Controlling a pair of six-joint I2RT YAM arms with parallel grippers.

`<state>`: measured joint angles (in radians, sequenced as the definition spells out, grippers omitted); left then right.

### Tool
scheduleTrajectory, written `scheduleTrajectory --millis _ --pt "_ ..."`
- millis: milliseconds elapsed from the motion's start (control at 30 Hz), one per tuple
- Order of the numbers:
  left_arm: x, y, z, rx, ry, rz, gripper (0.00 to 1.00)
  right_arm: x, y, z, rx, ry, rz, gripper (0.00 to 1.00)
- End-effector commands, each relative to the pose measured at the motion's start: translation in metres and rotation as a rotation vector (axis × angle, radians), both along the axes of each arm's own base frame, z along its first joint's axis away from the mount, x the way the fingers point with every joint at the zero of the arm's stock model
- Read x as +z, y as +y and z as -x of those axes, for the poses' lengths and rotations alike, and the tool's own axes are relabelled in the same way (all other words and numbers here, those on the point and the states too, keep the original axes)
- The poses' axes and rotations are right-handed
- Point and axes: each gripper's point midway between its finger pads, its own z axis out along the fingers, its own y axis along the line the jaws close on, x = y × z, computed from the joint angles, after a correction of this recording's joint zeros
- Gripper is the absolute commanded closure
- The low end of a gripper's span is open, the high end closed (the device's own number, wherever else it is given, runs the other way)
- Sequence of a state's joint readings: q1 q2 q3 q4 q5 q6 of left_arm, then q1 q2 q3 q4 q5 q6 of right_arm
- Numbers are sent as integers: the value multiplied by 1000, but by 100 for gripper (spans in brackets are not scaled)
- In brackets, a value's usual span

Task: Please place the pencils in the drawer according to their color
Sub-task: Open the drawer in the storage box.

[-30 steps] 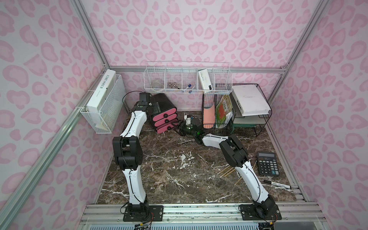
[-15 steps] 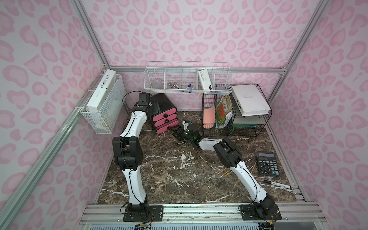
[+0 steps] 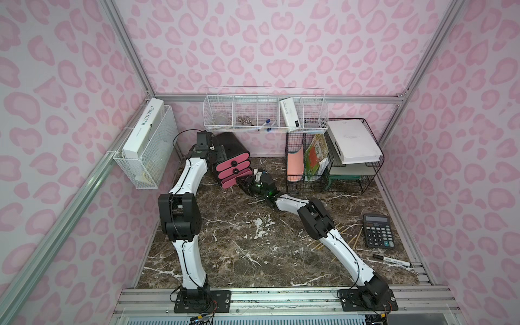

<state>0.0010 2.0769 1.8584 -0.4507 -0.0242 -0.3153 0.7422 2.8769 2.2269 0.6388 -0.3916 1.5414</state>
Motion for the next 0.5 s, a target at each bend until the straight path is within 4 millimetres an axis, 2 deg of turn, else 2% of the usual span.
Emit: scheduleTrajectory --millis 0,467 --pt "-78 2 76 -39 420 -41 19 -9 -1 0 -6 23 23 56" --pt "-80 2 76 -41 421 -45 19 1 -14 10 -7 9 8 75"
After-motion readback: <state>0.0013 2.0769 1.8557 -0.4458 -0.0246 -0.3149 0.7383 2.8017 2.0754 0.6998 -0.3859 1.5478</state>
